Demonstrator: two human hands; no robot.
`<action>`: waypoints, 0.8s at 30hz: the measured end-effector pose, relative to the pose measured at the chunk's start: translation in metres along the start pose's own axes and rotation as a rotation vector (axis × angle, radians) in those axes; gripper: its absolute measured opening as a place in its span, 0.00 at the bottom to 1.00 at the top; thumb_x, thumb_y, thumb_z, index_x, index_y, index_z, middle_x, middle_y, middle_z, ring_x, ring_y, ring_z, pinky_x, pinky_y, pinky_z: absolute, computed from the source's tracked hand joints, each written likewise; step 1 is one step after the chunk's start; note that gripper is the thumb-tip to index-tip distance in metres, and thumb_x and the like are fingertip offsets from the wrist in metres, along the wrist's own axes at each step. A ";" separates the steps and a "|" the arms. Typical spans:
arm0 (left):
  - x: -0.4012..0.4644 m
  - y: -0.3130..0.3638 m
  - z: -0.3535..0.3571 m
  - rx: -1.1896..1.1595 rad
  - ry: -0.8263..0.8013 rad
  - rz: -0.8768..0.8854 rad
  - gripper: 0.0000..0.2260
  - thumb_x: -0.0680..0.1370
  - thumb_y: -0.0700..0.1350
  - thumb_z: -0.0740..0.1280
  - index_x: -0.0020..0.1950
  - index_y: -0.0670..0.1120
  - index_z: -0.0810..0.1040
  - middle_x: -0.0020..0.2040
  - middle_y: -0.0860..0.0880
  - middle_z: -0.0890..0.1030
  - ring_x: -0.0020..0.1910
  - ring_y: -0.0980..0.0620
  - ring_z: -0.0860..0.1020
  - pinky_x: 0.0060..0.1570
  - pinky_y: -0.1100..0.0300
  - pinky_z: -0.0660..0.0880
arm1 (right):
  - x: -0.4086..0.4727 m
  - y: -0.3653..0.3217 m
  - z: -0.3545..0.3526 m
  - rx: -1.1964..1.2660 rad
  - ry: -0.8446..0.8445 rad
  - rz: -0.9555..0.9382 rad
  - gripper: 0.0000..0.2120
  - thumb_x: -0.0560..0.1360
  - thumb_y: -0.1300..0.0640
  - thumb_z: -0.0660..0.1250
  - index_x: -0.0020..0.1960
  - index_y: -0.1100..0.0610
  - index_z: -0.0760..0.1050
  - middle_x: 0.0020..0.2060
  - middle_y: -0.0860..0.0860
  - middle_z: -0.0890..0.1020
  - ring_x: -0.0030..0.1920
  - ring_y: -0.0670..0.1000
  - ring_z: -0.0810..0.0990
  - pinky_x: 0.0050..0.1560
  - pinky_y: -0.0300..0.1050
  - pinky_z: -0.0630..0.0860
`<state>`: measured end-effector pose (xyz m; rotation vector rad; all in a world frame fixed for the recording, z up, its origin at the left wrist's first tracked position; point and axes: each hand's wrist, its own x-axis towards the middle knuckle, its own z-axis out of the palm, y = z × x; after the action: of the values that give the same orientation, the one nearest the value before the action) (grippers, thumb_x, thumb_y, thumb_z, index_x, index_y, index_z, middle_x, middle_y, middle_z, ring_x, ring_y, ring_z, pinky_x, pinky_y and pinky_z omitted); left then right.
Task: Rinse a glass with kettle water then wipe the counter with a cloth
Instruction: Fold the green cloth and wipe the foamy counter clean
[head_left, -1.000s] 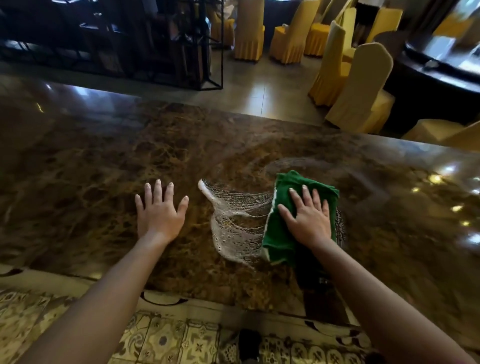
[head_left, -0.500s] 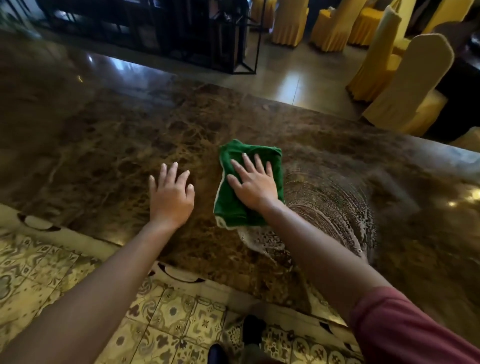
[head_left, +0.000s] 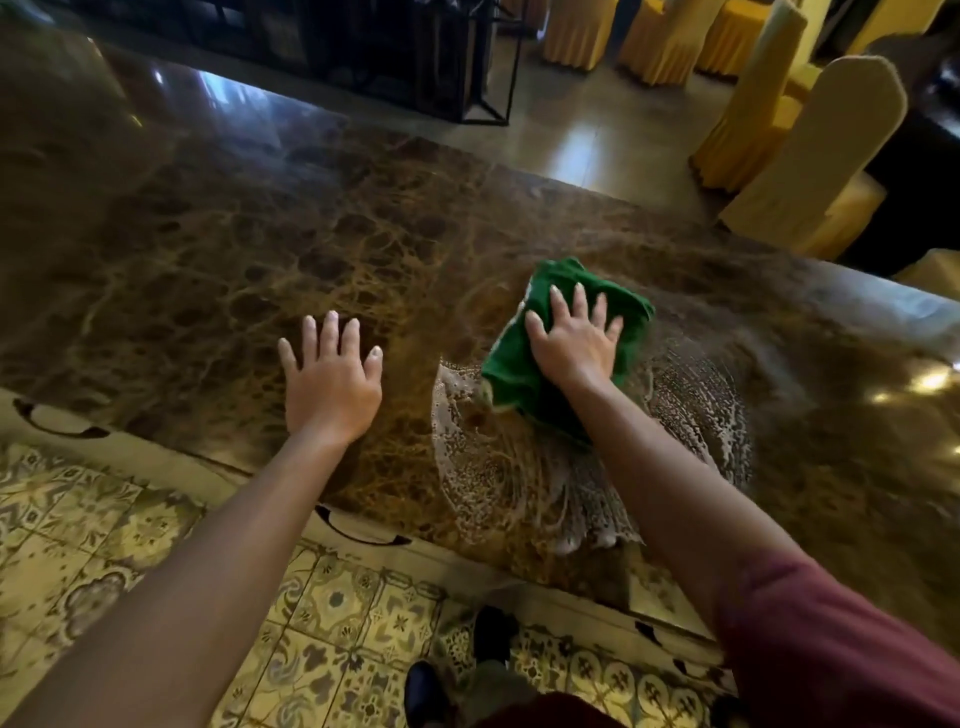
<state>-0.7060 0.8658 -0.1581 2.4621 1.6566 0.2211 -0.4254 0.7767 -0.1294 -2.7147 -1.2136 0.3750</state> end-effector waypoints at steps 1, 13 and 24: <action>-0.001 -0.003 0.000 -0.019 0.004 -0.011 0.28 0.86 0.59 0.46 0.82 0.48 0.60 0.84 0.45 0.56 0.84 0.43 0.49 0.79 0.38 0.43 | 0.007 -0.021 0.004 0.002 -0.024 -0.034 0.35 0.82 0.32 0.48 0.85 0.44 0.54 0.86 0.52 0.50 0.85 0.60 0.43 0.81 0.66 0.40; -0.001 -0.002 0.004 -0.069 0.056 0.010 0.28 0.85 0.60 0.49 0.81 0.46 0.64 0.83 0.43 0.59 0.83 0.42 0.51 0.80 0.40 0.46 | -0.150 -0.028 0.038 -0.097 -0.051 -0.386 0.34 0.81 0.29 0.45 0.84 0.38 0.50 0.86 0.47 0.50 0.85 0.55 0.42 0.82 0.62 0.37; 0.000 -0.003 -0.003 -0.358 0.164 -0.019 0.26 0.86 0.58 0.49 0.79 0.46 0.68 0.81 0.45 0.64 0.82 0.46 0.58 0.81 0.44 0.49 | -0.080 -0.057 0.030 -0.074 -0.038 -0.167 0.37 0.81 0.29 0.45 0.86 0.45 0.50 0.86 0.50 0.48 0.85 0.59 0.42 0.81 0.66 0.39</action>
<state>-0.7093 0.8667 -0.1559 2.2075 1.5382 0.6703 -0.5259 0.7551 -0.1313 -2.6518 -1.4796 0.3697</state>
